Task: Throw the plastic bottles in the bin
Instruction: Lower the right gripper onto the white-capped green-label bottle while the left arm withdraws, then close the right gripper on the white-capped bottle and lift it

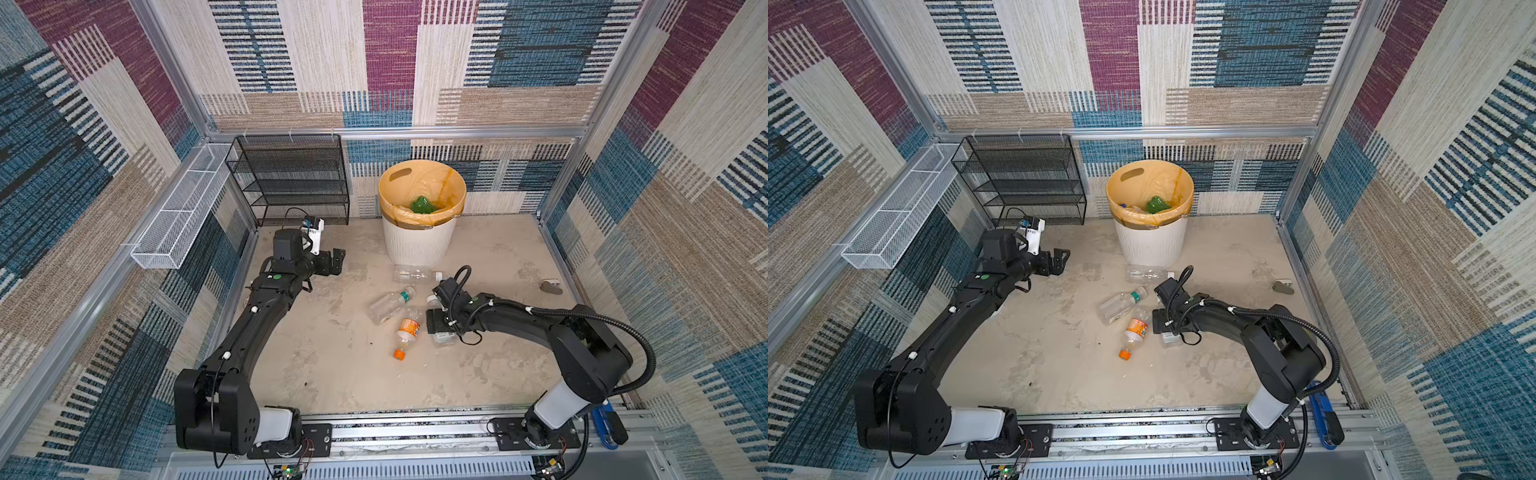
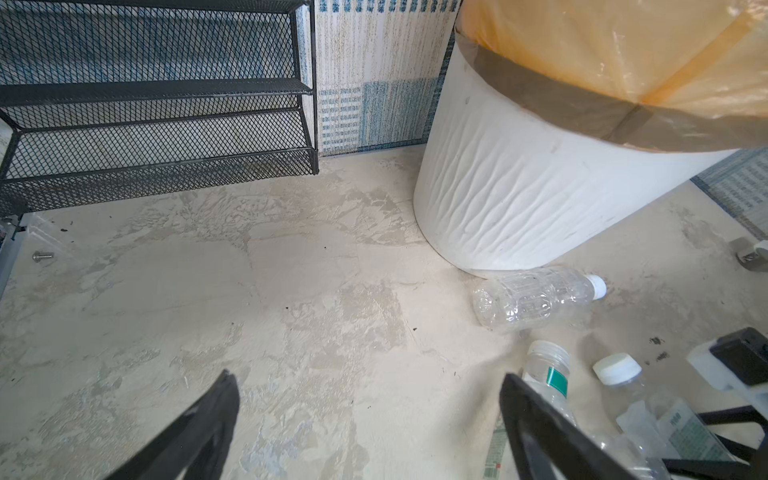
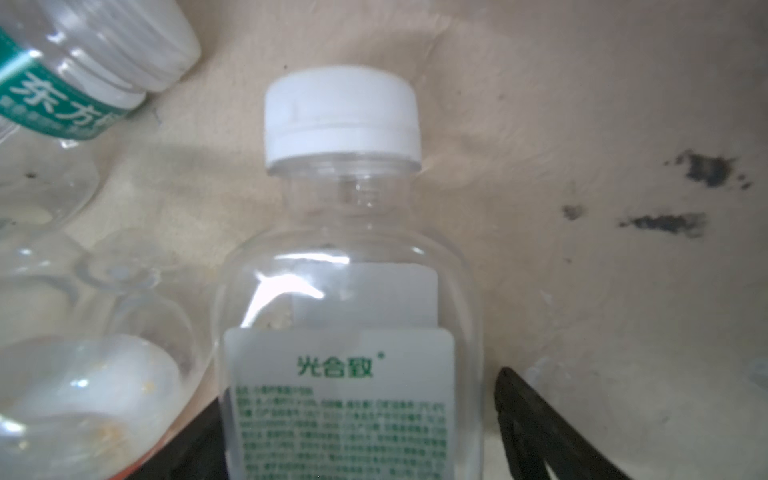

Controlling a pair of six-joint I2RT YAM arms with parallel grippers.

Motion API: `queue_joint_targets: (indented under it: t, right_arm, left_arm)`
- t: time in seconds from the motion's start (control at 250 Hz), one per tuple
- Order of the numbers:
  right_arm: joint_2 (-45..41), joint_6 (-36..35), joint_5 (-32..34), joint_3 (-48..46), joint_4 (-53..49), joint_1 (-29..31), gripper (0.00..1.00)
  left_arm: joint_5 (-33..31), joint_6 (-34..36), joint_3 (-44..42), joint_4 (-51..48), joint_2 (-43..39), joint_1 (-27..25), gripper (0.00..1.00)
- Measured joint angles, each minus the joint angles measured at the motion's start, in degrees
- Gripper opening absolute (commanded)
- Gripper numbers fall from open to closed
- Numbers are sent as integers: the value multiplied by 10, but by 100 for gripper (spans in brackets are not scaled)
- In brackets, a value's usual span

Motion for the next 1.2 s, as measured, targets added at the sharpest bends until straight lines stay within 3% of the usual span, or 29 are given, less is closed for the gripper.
queue_joint_targets:
  t: [0.372,0.896,1.2]
  right_arm:
    - [0,-2,9,-2,4,-12,67]
    - [-107,-17,49,-1,35,-96,63]
    - [-222,-94,76,5,172,-132,62]
  left_arm:
    - [11,-2,0,0,0,0,97]
    - [30,-4,0,2,-3,-3,95]
    - [45,-4,-5,6,-5,-12,94]
